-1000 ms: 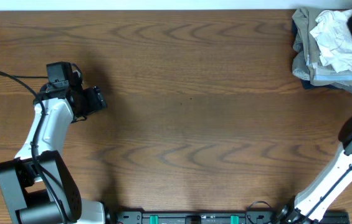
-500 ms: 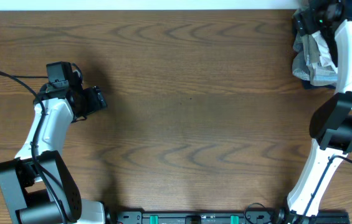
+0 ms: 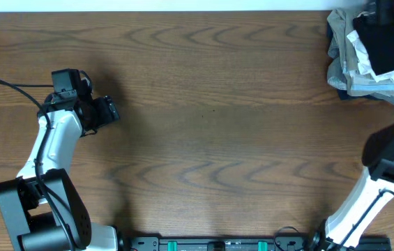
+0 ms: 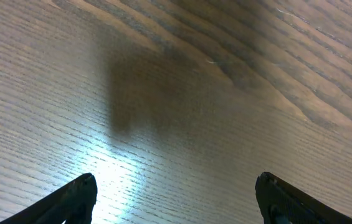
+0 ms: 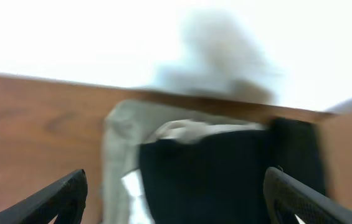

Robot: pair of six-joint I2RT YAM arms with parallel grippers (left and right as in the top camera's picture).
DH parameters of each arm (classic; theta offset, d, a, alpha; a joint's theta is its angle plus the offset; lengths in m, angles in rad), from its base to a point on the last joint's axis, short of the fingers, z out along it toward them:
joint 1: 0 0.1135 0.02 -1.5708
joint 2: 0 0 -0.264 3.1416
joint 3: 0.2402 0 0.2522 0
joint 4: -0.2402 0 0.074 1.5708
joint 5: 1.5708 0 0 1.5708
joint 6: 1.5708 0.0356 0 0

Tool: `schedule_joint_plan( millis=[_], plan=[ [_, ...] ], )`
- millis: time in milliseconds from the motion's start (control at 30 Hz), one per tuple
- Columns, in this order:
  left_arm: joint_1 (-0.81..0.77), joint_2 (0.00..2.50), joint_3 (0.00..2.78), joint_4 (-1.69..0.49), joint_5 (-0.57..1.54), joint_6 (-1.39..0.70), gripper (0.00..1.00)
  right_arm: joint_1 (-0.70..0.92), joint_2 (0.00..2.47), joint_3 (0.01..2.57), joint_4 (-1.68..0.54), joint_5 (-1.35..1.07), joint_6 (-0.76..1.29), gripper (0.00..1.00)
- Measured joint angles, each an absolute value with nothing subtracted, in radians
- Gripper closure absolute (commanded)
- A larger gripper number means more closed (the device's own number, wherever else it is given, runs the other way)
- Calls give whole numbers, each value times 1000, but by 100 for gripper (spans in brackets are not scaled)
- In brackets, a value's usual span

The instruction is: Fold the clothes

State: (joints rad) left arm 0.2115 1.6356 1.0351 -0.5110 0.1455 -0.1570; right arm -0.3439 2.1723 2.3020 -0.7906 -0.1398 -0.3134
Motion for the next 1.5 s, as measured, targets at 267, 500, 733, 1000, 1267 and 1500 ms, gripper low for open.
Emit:
schedule_joint_plan(
  millis=[267,500,733,1000,1267,1500],
  plan=[
    [212,1636,1035,-490,145,-157,10,-509,2183,2302,-772,-167,-179,8],
    [212,1636,1035,-489,146,-160,2,-524,2190,2302,-869,-328,-229,1],
    [212,1636,1035,-489,146,-160,2,-348,2189,2301,-1000,-467,-369,1],
    [212,1636,1035,-489,146,-160,2,-32,2166,2300,-979,-508,-187,1],
    [212,1636,1035,-489,146,-160,2,178,2159,2300,-984,-460,56,7],
    [212,1636,1035,-489,146,-160,2,314,2159,2300,-1037,-245,118,1]
  ],
)
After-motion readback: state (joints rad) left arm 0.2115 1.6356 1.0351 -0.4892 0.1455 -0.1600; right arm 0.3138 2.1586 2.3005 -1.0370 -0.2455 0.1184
